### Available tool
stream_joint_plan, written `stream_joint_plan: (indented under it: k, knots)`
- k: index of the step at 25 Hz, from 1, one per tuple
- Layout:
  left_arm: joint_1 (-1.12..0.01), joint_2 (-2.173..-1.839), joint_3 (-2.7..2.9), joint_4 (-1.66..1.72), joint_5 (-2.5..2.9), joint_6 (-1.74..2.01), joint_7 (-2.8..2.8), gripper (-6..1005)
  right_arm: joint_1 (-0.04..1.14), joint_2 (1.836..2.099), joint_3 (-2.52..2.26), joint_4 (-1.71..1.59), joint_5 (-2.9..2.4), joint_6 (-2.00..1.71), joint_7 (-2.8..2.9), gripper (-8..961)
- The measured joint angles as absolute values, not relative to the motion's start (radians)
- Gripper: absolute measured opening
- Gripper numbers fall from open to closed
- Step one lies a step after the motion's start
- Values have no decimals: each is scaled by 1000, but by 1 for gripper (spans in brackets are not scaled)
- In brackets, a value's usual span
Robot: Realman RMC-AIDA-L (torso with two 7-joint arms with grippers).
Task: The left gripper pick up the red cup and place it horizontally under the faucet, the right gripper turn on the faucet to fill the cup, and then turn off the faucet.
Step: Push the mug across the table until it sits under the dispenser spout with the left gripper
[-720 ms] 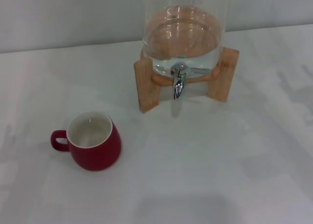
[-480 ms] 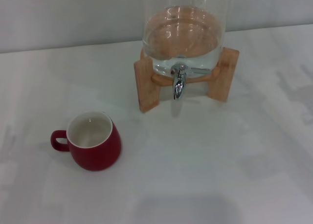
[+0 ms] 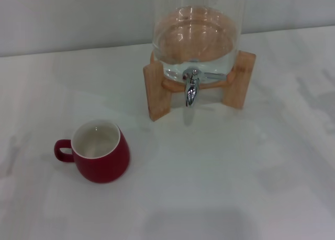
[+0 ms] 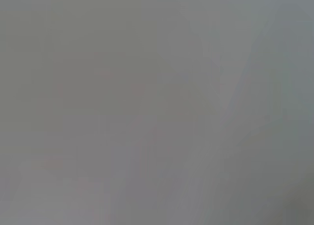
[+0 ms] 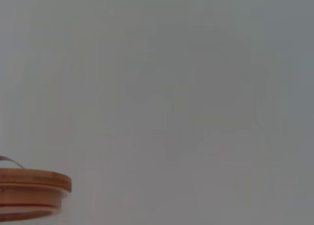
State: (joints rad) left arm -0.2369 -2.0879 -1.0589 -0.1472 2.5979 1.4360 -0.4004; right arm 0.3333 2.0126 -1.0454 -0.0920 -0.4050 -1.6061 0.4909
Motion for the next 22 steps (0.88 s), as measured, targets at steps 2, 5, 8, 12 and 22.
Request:
stream_joint_plan:
  k: [2,5,8,12,22]
  knots:
    - [-235,-2089,-1052,-147,2601,1425,-400,870,333,2013,-1046,-92,-405,-1606,491,780]
    - [-233,-2090,-1041,-147,2602,1404,-400,870,333,2013,-1046,-92,-406,-1606,491,780]
    - [-234,-2091,-1021,-149,2602,1386,-400,870,336,2013,-1047,-92,-409,-1606,491,779]
    - [-243,-2091,-989,-158,2602,1377,-400,870,337,2013,-1047,-92,-412,-1606,491,778]
    - [-270,-2090,-903,-205,2603,1286,-386,870,334,2013,-1051,-83,-413,-1605,491,776]
